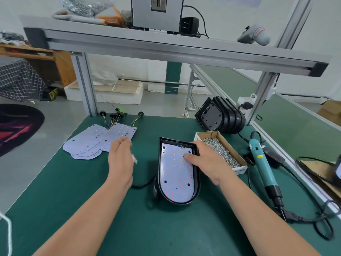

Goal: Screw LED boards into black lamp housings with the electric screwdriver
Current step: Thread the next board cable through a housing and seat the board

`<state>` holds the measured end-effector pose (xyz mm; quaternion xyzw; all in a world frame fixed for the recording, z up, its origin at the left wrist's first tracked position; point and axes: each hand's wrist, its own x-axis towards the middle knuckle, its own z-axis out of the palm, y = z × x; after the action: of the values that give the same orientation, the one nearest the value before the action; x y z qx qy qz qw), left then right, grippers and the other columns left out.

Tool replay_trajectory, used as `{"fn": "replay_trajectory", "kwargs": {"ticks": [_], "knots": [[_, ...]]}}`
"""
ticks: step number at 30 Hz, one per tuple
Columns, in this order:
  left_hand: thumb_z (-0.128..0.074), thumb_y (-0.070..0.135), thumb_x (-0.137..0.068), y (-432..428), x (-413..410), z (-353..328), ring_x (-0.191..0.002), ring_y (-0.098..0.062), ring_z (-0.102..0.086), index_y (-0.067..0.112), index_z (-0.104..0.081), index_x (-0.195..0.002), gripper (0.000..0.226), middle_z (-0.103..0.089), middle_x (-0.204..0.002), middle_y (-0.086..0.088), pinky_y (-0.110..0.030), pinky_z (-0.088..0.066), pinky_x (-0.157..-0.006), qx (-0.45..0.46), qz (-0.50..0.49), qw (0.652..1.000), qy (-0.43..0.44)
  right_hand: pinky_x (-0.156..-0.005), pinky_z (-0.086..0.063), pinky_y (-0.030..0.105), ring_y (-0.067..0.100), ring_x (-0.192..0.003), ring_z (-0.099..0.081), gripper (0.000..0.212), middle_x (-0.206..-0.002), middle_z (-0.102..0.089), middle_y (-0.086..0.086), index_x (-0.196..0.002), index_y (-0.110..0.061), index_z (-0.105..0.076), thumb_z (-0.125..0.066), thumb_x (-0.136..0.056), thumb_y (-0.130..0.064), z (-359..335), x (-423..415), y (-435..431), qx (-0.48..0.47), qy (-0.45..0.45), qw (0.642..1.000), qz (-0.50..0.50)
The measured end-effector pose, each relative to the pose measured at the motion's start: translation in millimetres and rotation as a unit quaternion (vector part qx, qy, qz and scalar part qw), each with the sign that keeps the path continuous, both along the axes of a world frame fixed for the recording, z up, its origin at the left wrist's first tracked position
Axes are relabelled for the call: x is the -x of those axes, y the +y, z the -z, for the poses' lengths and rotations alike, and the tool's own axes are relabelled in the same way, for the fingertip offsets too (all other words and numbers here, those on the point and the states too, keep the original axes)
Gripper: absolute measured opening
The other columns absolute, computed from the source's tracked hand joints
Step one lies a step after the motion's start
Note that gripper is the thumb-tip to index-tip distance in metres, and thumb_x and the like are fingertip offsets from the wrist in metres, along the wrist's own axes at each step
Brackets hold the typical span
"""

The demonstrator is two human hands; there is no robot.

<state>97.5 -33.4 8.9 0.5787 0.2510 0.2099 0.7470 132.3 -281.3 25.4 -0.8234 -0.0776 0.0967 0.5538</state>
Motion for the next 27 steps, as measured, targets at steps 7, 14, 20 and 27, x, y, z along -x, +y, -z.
{"fn": "replay_trajectory", "kwargs": {"ticks": [7,14,20,27], "knots": [[-0.054,0.015,-0.104,-3,7,-6,-0.115,-0.004,-0.061,0.033,-0.068,-0.118,0.026,-0.07,-0.122,0.011,-0.02,-0.044,-0.091,-0.22,0.213,0.951,0.037,-0.102,-0.057,0.051,0.03,-0.107,-0.075,0.027,-0.112,-0.079,0.007,-0.118,-0.016,-0.069,-0.075,-0.094,-0.007,-5,0,-3,-0.109,0.021,0.994,0.015],[-0.057,0.024,-0.099,-7,25,-13,-0.075,0.004,-0.055,0.038,-0.068,-0.129,0.035,-0.063,-0.081,0.022,-0.027,-0.044,-0.077,-0.393,0.339,0.855,-0.011,-0.085,-0.061,0.047,0.033,-0.091,-0.076,0.024,-0.111,-0.077,0.021,-0.117,-0.001,-0.069,-0.065,-0.094,0.005,-15,1,-3,-0.246,0.028,0.967,0.06],[-0.074,0.054,-0.077,-2,43,-31,-0.129,-0.009,-0.051,0.064,-0.052,-0.134,0.062,-0.057,-0.138,0.013,-0.035,-0.046,-0.109,-0.345,0.527,0.776,-0.018,-0.092,-0.059,0.046,0.03,-0.097,-0.074,0.024,-0.117,-0.076,0.02,-0.121,0.003,-0.066,-0.062,-0.097,0.004,-9,-3,1,-0.291,0.042,0.95,0.108],[-0.08,0.063,-0.075,-21,38,-7,-0.128,-0.002,-0.031,0.047,-0.069,-0.121,0.051,-0.046,-0.125,0.031,-0.039,-0.028,-0.112,-0.586,0.412,0.698,0.008,-0.073,-0.062,0.032,0.026,-0.093,-0.076,0.021,-0.112,-0.078,0.018,-0.12,0.005,-0.065,-0.06,-0.099,0.004,-6,-2,3,-0.367,0.058,0.924,0.093]]}}
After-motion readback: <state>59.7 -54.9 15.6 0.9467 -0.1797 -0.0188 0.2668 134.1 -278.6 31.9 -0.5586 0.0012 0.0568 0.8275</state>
